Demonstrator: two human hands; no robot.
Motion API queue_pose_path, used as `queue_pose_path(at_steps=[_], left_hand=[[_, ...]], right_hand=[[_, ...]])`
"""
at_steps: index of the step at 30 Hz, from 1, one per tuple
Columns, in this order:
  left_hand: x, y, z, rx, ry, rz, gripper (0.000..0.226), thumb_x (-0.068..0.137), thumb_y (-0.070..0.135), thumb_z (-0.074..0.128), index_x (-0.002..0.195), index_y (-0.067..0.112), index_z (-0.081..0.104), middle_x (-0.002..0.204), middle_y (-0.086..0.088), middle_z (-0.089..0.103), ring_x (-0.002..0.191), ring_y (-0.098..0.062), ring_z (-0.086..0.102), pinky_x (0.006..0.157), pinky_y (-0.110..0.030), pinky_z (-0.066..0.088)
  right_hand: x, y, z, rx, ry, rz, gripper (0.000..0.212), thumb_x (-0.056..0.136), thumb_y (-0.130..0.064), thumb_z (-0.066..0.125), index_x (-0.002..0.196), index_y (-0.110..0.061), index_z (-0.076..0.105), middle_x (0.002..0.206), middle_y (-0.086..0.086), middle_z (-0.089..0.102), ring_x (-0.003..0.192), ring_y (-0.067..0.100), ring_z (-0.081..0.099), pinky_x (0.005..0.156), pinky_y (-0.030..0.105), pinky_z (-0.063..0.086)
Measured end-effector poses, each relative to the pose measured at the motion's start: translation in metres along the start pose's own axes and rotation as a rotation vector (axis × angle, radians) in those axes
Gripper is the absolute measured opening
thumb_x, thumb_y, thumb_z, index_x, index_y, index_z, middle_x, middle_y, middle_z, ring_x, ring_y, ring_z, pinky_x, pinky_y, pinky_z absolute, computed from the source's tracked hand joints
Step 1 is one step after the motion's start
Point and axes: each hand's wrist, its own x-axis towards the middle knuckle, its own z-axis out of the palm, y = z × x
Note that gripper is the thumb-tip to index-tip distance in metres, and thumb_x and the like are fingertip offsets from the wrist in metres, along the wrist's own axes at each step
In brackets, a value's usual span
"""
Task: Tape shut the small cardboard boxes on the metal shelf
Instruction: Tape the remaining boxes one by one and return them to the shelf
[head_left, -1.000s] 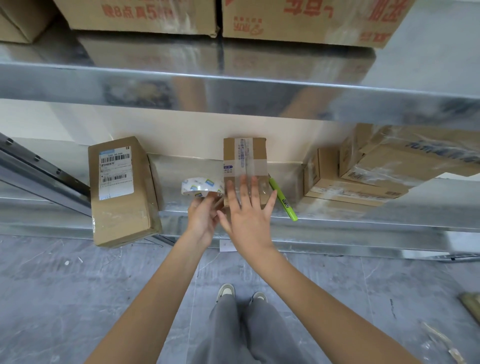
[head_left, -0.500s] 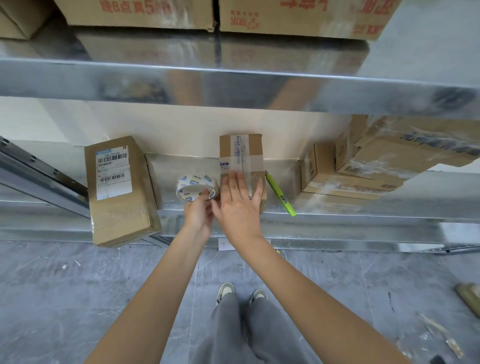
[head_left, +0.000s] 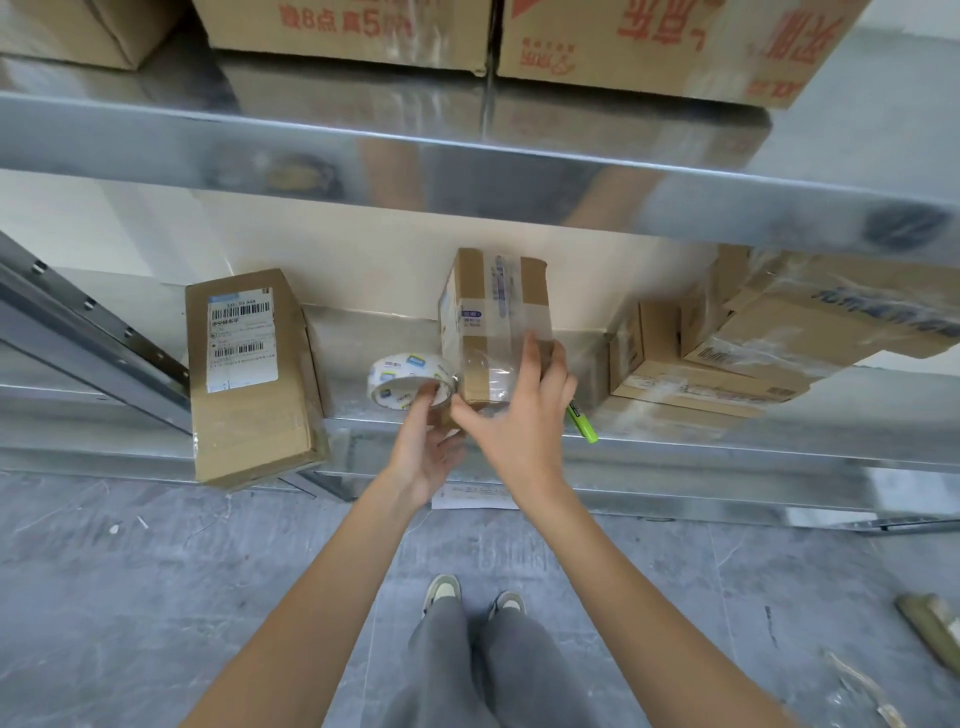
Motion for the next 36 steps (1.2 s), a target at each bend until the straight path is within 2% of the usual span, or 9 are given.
queue_pose_path(at_steps=[5, 9, 12, 15, 19, 23, 26, 30, 36], left_hand=[[-0.002, 0.019, -0.007, -0.043, -0.122, 0.090, 0.042, 0.099, 0.047, 0.037, 0.095, 0.018, 0.068, 0.099, -0.010, 0.073, 0.094, -0.029, 0.069, 0.079, -0.042, 0.057], [-0.001, 0.041, -0.007, 0.300, -0.081, 0.223, 0.035, 0.085, 0.052, 0.053, 0.106, 0.026, 0.064, 0.100, 0.002, 0.075, 0.088, -0.010, 0.070, 0.087, -0.039, 0.047], [0.002, 0.048, 0.004, 0.460, 0.041, 0.255, 0.064, 0.073, 0.058, 0.067, 0.125, 0.021, 0.057, 0.116, -0.003, 0.070, 0.103, -0.020, 0.067, 0.090, -0.044, 0.051], [0.012, 0.043, 0.014, 0.651, 0.174, 0.315, 0.062, 0.080, 0.053, 0.068, 0.126, 0.015, 0.051, 0.116, 0.002, 0.063, 0.107, -0.018, 0.060, 0.094, -0.040, 0.049], [0.019, 0.024, 0.027, 0.798, 0.243, 0.418, 0.054, 0.085, 0.045, 0.067, 0.124, 0.014, 0.046, 0.104, 0.006, 0.058, 0.095, -0.016, 0.058, 0.070, -0.026, 0.042], [0.017, 0.018, 0.033, 0.834, 0.247, 0.531, 0.052, 0.090, 0.036, 0.062, 0.129, 0.010, 0.040, 0.120, -0.002, 0.056, 0.105, -0.019, 0.058, 0.078, -0.029, 0.049], [0.008, 0.023, 0.038, 0.929, 0.191, 0.697, 0.048, 0.093, 0.013, 0.055, 0.136, 0.004, 0.037, 0.133, -0.012, 0.049, 0.121, -0.023, 0.050, 0.099, -0.030, 0.043], [-0.006, 0.041, 0.036, 0.959, 0.194, 0.798, 0.050, 0.085, -0.013, 0.040, 0.133, 0.002, 0.047, 0.123, -0.008, 0.058, 0.116, -0.022, 0.055, 0.086, -0.008, 0.040], [-0.020, 0.079, -0.014, 1.223, 0.320, 0.916, 0.043, 0.079, -0.019, 0.036, 0.115, -0.002, 0.053, 0.110, -0.020, 0.061, 0.098, -0.033, 0.058, 0.075, -0.029, 0.042]], right_hand=[[-0.005, -0.003, 0.000, 0.299, -0.016, 0.004, 0.100, 0.063, -0.055, 0.071, 0.148, -0.023, 0.030, 0.151, 0.008, 0.023, 0.139, 0.020, 0.018, 0.109, 0.024, 0.020], [-0.003, 0.011, 0.006, 0.652, -0.108, 0.207, 0.087, 0.073, -0.036, 0.077, 0.147, -0.025, 0.031, 0.151, -0.003, 0.032, 0.143, 0.010, 0.025, 0.117, 0.035, 0.025], [0.003, 0.025, 0.015, 0.803, -0.207, 0.347, 0.082, 0.081, -0.031, 0.070, 0.150, -0.021, 0.028, 0.151, -0.009, 0.035, 0.139, 0.007, 0.033, 0.115, 0.033, 0.030], [0.009, 0.040, 0.020, 0.724, -0.247, 0.336, 0.081, 0.086, -0.025, 0.063, 0.153, -0.024, 0.018, 0.152, -0.015, 0.027, 0.143, 0.007, 0.026, 0.111, 0.024, 0.028], [0.013, 0.056, 0.016, 0.363, -0.153, 0.011, 0.083, 0.086, -0.030, 0.066, 0.153, -0.017, 0.019, 0.156, -0.007, 0.027, 0.141, 0.007, 0.027, 0.107, 0.008, 0.025], [0.014, 0.062, 0.017, -0.047, -0.192, -0.056, 0.104, 0.075, -0.072, 0.054, 0.154, -0.019, 0.013, 0.162, -0.001, 0.012, 0.148, 0.014, 0.017, 0.117, 0.041, 0.024], [0.013, 0.061, 0.015, -0.210, -0.188, -0.073, 0.110, 0.070, -0.080, 0.043, 0.155, -0.017, 0.013, 0.163, 0.000, 0.007, 0.149, 0.011, 0.010, 0.117, 0.042, 0.017], [0.010, 0.060, 0.015, -0.286, -0.193, -0.061, 0.117, 0.068, -0.089, 0.029, 0.155, -0.014, 0.004, 0.163, 0.001, 0.006, 0.149, 0.011, 0.008, 0.118, 0.045, 0.009], [0.010, 0.060, 0.015, -0.306, -0.208, -0.047, 0.119, 0.067, -0.094, 0.022, 0.155, -0.017, -0.001, 0.163, -0.001, 0.004, 0.149, 0.012, 0.007, 0.119, 0.050, 0.008]])
